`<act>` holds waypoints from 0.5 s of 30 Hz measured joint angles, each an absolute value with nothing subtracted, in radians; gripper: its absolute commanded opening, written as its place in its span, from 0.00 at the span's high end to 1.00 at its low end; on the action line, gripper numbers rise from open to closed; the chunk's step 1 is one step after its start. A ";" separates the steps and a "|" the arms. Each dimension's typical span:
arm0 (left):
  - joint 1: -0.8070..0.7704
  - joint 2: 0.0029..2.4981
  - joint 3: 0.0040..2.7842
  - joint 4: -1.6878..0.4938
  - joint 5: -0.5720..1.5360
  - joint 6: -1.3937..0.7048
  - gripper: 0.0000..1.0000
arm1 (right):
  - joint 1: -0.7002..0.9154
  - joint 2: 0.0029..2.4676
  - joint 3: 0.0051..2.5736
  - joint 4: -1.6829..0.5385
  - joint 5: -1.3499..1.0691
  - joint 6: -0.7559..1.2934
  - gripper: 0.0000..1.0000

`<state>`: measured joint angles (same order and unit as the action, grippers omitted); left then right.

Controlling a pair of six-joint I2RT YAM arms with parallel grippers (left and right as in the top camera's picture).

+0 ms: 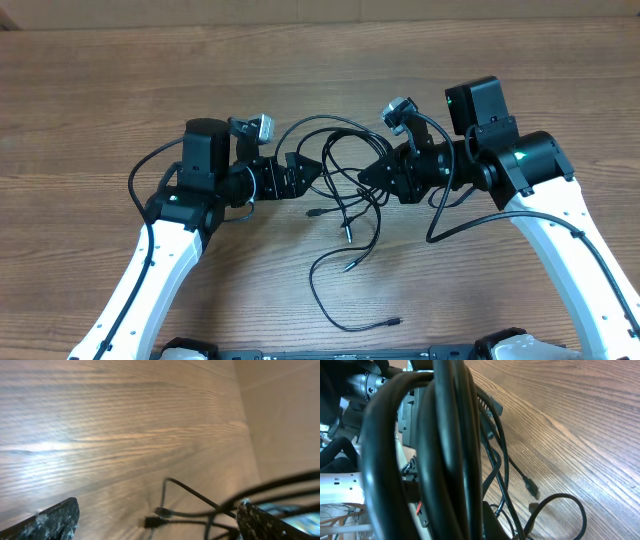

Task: Untangle cables

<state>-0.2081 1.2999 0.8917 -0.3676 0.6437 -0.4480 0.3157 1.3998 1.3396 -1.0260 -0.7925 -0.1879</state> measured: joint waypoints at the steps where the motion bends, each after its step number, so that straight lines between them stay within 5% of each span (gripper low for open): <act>1: -0.210 1.298 0.892 -0.363 0.617 -0.440 0.00 | 0.316 1.400 1.340 -1.029 -0.787 -0.188 0.96; 9: -0.210 1.094 0.890 -0.251 0.492 -0.237 0.00 | 0.316 1.400 1.340 -1.082 -0.632 -0.144 0.96; 15: -0.210 0.908 0.891 -0.256 0.542 0.132 0.07 | 0.316 1.400 1.340 -1.085 -0.579 -0.096 0.96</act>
<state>-0.2096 0.9077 0.8909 -0.2562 0.5415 0.1318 0.3157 1.3998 1.3396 -1.0851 -0.5793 -0.0959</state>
